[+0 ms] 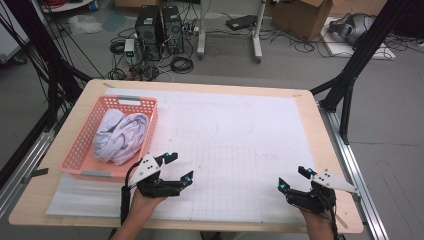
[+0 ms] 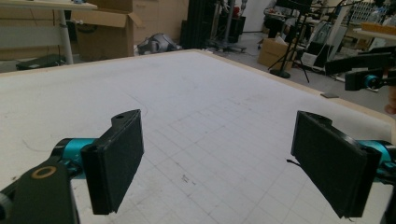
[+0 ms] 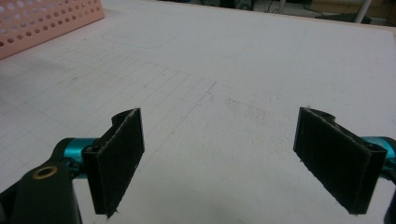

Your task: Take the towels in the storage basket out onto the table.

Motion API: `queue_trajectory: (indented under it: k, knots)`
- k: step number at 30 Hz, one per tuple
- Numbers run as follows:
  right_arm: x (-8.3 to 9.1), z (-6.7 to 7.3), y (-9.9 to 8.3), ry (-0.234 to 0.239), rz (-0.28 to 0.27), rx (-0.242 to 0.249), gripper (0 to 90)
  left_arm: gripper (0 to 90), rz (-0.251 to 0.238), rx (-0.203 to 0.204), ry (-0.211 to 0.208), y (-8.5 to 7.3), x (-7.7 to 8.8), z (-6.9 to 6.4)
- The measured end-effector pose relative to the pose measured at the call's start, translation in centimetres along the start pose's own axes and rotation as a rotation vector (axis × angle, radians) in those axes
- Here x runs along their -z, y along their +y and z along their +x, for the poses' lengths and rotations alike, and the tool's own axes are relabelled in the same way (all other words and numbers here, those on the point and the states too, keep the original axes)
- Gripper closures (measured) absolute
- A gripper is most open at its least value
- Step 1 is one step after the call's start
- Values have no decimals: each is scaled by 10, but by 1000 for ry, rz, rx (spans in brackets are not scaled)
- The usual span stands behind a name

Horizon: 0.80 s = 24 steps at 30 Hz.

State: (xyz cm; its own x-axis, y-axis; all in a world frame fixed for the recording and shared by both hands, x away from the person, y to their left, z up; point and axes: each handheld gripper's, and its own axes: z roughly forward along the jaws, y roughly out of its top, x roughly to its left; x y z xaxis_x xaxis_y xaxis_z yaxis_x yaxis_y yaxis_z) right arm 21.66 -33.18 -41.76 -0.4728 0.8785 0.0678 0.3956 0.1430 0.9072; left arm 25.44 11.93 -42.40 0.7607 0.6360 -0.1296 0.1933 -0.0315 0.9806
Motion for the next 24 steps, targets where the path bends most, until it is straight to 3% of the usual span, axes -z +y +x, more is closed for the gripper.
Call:
queue_trajectory:
  k: [14,24]
  knots:
    - [0,-1,0,4,1,-5,151,173,-2,14,4,23,7,5]
    - [0,-3,-1,1,1,-8,151,174,0,17,8,45,17,20]
